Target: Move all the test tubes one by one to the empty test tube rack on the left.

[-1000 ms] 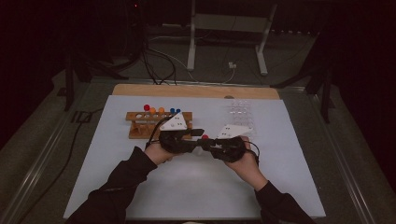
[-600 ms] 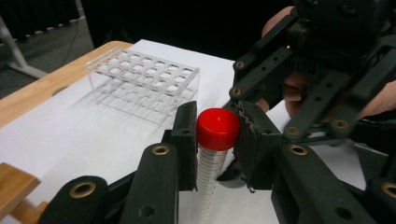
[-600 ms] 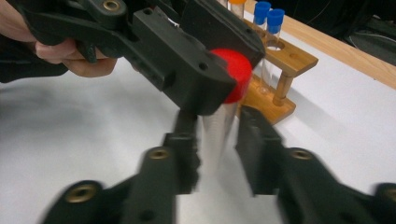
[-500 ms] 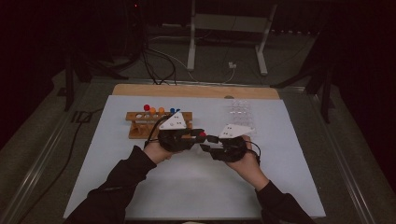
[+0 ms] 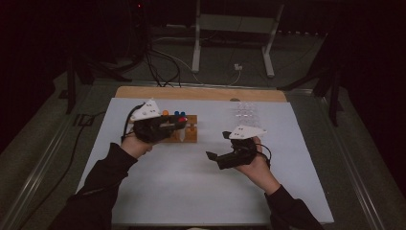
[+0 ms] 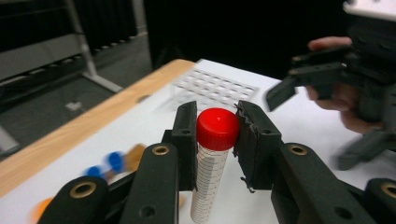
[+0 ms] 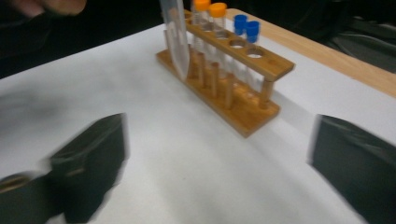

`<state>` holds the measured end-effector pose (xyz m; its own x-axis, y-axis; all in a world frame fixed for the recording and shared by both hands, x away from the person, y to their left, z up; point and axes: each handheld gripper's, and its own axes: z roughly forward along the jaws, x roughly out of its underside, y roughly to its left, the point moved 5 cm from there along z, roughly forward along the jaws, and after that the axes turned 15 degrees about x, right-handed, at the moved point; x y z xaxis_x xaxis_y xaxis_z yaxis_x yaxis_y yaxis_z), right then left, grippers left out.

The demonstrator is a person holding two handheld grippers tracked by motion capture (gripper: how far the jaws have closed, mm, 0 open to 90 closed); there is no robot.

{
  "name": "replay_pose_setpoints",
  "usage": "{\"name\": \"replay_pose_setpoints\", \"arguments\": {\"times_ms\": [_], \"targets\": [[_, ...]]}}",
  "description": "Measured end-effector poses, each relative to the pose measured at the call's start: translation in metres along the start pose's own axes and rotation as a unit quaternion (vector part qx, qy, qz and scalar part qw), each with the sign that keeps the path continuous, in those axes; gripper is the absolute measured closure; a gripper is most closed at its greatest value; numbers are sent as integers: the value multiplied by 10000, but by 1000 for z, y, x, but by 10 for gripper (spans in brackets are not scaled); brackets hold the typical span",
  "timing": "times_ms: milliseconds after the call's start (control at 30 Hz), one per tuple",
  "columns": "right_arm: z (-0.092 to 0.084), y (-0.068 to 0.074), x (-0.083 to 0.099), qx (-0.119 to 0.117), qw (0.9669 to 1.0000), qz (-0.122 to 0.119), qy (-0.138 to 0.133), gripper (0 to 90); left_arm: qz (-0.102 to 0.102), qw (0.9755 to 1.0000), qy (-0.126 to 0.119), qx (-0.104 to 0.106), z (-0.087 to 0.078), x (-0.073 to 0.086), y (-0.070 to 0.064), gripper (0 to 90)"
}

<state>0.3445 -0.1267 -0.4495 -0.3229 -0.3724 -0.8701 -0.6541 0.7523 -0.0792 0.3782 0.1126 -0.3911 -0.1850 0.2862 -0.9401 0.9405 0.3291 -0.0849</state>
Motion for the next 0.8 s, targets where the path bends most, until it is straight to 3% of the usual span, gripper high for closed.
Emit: {"name": "replay_pose_setpoints", "arguments": {"times_ms": [267,467,633,733,800], "targets": [[-1,-5,1,10,10000,40,0,0,-125,9978,-126,-639,-47,1,25,714],[-4,-5,0,-52,9999,40,-124,0,-214,9945,-81,-1019,-67,7,44,714],[-6,-5,-1,-64,9998,11,-177,0,-360,9908,-223,-1283,-82,8,62,714],[-6,-5,-1,-63,9998,-14,-200,0,-315,9884,-306,-1455,-86,10,73,714],[-7,-5,-1,-69,9998,-17,-208,0,-441,9866,-425,-1513,-88,14,82,715]]}}
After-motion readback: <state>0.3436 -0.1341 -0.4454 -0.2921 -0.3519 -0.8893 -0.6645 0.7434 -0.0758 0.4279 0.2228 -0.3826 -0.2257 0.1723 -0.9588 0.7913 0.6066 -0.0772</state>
